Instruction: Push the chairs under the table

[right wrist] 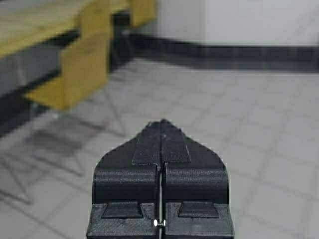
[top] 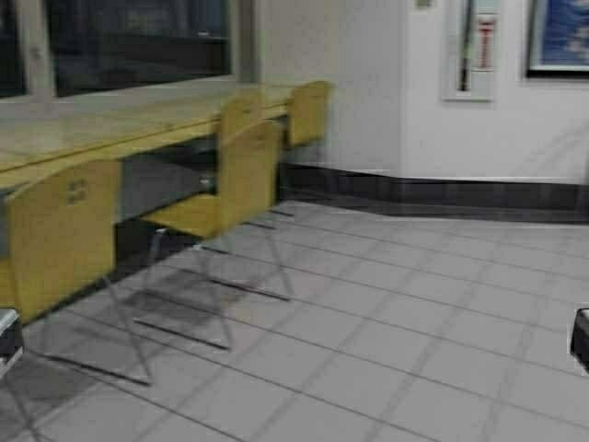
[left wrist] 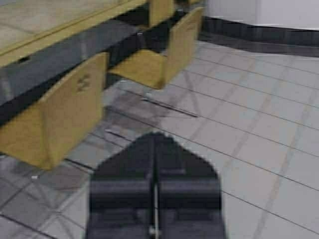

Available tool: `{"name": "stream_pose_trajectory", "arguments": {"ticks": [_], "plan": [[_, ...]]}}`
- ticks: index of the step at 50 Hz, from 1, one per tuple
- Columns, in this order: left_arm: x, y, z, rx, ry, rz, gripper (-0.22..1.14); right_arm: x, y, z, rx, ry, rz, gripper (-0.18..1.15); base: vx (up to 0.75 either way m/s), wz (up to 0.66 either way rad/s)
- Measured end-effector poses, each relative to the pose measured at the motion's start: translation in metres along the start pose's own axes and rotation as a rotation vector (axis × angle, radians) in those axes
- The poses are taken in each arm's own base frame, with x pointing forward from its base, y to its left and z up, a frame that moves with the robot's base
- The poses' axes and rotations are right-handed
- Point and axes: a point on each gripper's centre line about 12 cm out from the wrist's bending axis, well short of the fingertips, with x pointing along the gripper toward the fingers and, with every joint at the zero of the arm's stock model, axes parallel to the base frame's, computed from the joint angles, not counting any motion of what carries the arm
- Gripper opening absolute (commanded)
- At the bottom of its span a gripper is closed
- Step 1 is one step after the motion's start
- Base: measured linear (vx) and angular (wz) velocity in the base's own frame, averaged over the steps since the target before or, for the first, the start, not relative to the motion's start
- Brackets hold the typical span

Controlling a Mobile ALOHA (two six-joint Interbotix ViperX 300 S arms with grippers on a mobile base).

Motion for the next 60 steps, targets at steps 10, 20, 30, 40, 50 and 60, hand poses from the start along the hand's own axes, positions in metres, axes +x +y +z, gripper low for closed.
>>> {"name": "stream_pose_trajectory", "arguments": {"ticks": [10, 20, 30, 40, 50, 60], "plan": [[0.001, 0.0, -0.001, -0.002, 0.006, 0.001, 0.02, -0.002, 0.0, 0.001, 0.003, -0.008, 0.0, 0.05, 0.37, 0.51], [-0.001, 0.0, 0.001, -0.02, -0.002, 0.002, 0.02, -0.006, 0.0, 0.007, 0.006, -0.038, 0.0, 0.05, 0.37, 0.46], [-0.002, 0.0, -0.003, -0.041, 0.006, 0.003, 0.02, -0.003, 0.0, 0.004, 0.009, -0.018, 0.001, 0.05, 0.37, 0.38], [-0.002, 0.0, -0.002, -0.043, 0.006, 0.003, 0.02, -0.001, 0.0, 0.001, 0.011, -0.005, 0.001, 0.05, 0.38, 0.43], [-0.006, 0.001, -0.005, -0.044, 0.026, 0.004, 0.02, 0.001, 0.0, -0.002, 0.011, 0.011, 0.0, 0.05, 0.31, 0.41], [-0.005, 0.001, -0.006, -0.044, 0.032, 0.005, 0.02, 0.005, 0.0, -0.005, 0.014, 0.029, 0.0, 0.05, 0.29, 0.49]]}}
